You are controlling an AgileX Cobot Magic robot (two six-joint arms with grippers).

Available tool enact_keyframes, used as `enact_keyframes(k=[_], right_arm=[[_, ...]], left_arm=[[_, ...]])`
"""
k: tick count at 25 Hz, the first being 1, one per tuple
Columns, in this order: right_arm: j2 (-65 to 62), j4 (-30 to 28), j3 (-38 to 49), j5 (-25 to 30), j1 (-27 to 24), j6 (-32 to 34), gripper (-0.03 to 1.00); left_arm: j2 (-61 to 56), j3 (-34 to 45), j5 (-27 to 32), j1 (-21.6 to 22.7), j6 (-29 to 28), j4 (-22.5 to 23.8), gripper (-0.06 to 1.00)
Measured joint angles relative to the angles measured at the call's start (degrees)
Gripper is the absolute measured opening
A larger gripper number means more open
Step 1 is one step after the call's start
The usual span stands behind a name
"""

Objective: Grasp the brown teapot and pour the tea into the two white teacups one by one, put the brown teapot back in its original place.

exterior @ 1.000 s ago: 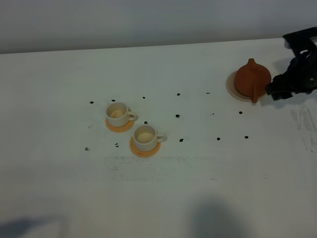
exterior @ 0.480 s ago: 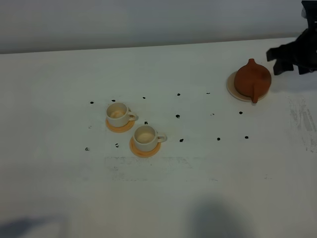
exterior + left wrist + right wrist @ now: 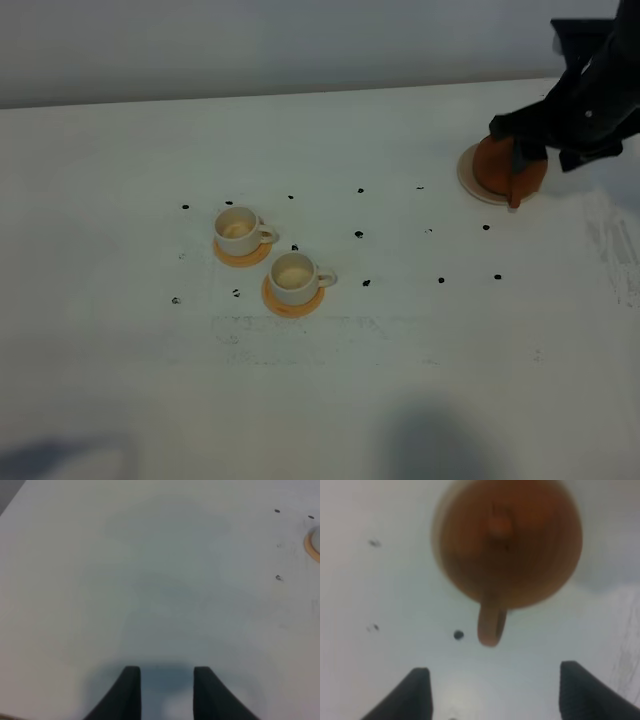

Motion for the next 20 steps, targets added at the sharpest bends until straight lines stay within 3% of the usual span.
enact_keyframes(k=[8,15,20], right_arm=[[3.34,-2.81,-7.29,4.14,2.63,3.38,0.53],[9.14,-6.29,-14.93,11.8,3.78,7.08,0.53],[10.43,-7.25,-17.35,13.03,3.84,8.23,0.53]], left_arm=[[0.0,0.0,0.0,0.0,0.0,0.0,0.25],[0.0,0.0,0.0,0.0,0.06,0.0,0.25],[0.0,0.0,0.0,0.0,0.06,0.0,0.25]])
